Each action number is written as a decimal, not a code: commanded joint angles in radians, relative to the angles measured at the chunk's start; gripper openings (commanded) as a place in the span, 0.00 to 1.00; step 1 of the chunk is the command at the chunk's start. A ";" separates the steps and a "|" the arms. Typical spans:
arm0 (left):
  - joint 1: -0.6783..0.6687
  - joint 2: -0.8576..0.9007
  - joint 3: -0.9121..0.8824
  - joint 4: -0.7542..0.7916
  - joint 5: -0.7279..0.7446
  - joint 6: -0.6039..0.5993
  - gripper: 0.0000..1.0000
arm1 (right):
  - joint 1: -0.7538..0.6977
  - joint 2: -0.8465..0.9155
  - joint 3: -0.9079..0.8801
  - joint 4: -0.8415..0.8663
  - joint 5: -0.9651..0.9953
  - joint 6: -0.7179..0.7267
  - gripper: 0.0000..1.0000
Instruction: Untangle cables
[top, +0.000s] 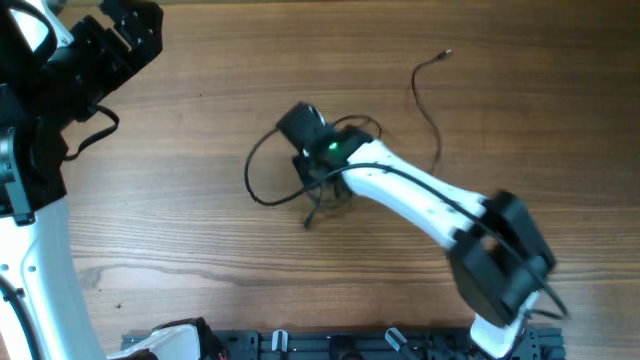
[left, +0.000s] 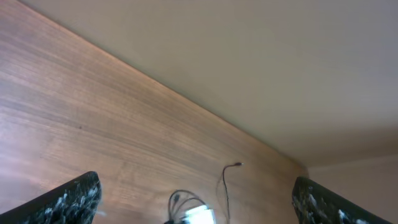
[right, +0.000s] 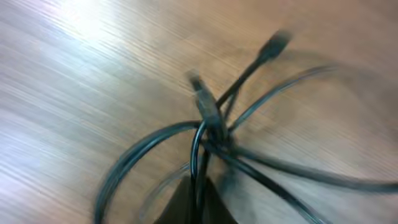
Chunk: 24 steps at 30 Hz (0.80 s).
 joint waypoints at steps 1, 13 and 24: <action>-0.017 0.043 0.008 -0.034 0.028 0.024 1.00 | -0.005 -0.201 0.152 -0.066 0.041 -0.012 0.04; -0.272 0.310 0.008 -0.047 0.563 0.189 0.90 | -0.036 -0.395 0.183 -0.112 0.208 -0.034 0.04; -0.323 0.373 0.008 -0.076 0.695 0.150 0.84 | -0.201 -0.489 0.188 -0.084 0.010 0.010 0.04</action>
